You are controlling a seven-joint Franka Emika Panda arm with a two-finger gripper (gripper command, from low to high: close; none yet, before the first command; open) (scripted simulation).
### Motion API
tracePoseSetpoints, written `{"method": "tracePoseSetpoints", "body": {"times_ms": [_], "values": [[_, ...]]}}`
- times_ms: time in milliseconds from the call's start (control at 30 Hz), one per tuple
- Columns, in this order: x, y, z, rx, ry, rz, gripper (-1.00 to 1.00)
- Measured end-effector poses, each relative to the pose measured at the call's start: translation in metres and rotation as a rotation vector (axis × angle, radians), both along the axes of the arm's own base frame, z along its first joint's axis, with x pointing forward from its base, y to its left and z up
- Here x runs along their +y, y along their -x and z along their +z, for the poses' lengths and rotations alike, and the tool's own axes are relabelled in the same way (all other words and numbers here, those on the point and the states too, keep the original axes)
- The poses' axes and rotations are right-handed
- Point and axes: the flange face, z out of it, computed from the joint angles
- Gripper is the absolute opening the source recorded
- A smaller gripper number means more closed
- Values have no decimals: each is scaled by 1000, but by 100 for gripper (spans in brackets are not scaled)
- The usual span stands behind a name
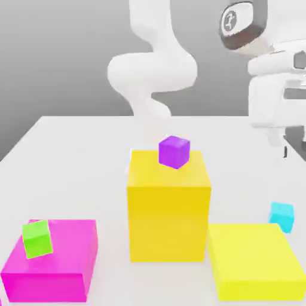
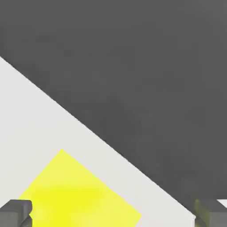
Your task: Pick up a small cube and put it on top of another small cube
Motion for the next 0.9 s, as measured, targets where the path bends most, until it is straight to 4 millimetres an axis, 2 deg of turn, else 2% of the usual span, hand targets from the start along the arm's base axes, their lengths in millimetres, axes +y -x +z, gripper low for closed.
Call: {"method": "tracePoseSetpoints", "body": {"times_ms": [67,133,233,267,333,500,533,733,800,900], "values": [[24,25,-40,59,27,103,0],[49,59,-77,118,50,222,0],[67,107,-128,210,74,365,0],[69,118,-141,232,77,393,0],[72,125,-161,248,76,412,0],[72,128,-208,254,78,419,0],[71,128,-214,254,79,420,-100],[71,129,-217,254,80,420,-100],[72,128,-207,254,78,419,-100],[73,127,-181,253,75,418,-100]]}}
